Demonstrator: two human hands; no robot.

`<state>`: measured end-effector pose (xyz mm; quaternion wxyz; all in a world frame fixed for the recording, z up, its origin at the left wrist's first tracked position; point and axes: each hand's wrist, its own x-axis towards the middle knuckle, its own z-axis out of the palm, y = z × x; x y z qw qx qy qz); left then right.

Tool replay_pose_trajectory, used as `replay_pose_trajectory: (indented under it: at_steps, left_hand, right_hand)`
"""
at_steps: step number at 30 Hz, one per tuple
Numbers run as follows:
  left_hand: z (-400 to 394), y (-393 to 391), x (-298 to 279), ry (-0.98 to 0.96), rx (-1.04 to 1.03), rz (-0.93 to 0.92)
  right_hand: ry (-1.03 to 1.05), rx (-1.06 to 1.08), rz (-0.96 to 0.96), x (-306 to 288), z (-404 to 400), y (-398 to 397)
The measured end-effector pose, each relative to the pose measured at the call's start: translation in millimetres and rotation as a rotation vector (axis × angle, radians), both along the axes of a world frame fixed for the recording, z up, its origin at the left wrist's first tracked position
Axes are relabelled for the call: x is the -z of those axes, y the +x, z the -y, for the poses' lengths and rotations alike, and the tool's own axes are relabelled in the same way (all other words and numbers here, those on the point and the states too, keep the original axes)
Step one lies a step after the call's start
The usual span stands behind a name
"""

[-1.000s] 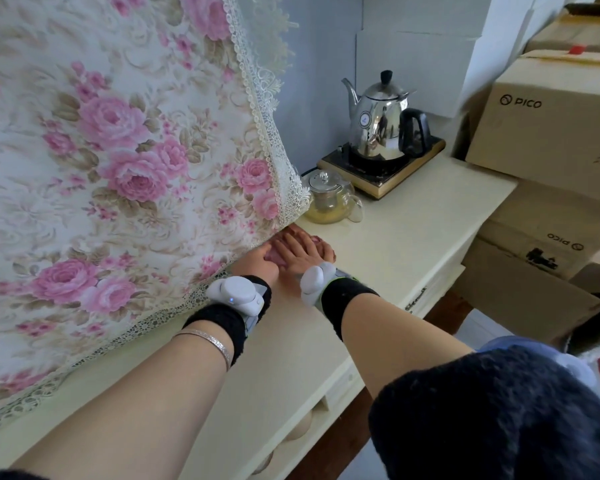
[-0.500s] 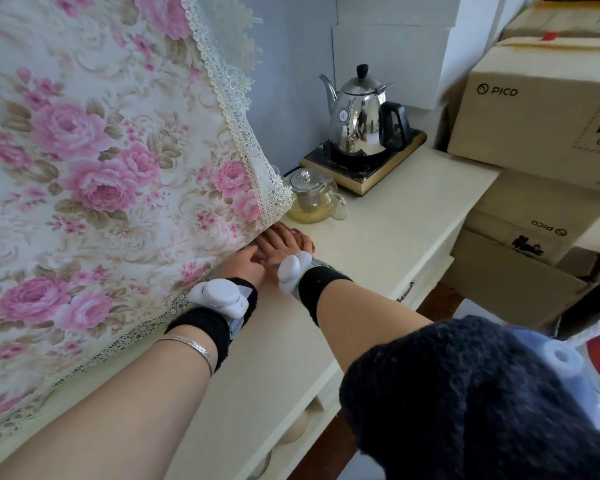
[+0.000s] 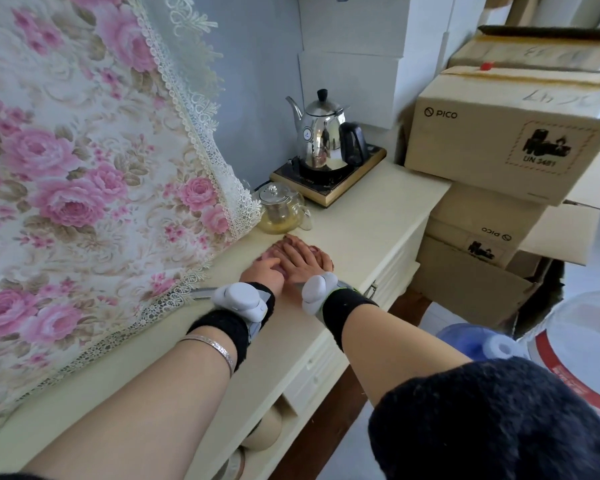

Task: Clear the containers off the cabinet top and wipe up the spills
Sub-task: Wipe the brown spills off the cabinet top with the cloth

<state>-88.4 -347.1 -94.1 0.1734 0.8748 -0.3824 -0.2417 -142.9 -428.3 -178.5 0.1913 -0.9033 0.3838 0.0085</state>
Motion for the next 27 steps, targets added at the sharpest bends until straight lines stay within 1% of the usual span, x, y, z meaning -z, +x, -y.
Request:
replay_pose_trajectory:
  at_steps: [3, 9, 14, 20, 23, 27]
  left_hand:
    - [10.6, -13.5, -2.4, 0.010, 0.039, -0.014]
    - [30.5, -32.1, -1.7, 0.060, 0.129, 0.008]
    - [49.4, -41.0, 1.2, 0.032, 0.129, 0.005]
    - [74.5, -47.3, 7.5, 0.053, 0.131, 0.036]
    - [84.9, -46.8, 10.4, 0.020, 0.129, 0.047]
    - [100.0, -51.8, 15.8, -0.039, 0.136, 0.064]
  right_hand:
    - [0.028, 0.013, -0.014, -0.9, 10.8, -18.6]
    - [0.014, 0.022, -0.040, -0.1, 27.4, -43.1]
    - [-0.011, 0.048, -0.038, 2.6, 46.8, -51.9]
    - [-0.035, 0.054, -0.025, 0.5, 76.8, -54.5]
    - [-0.048, 0.049, -0.010, 0.0, 90.0, -52.3]
    - [-0.141, 0.045, 0.006, 1.9, 107.3, -56.6]
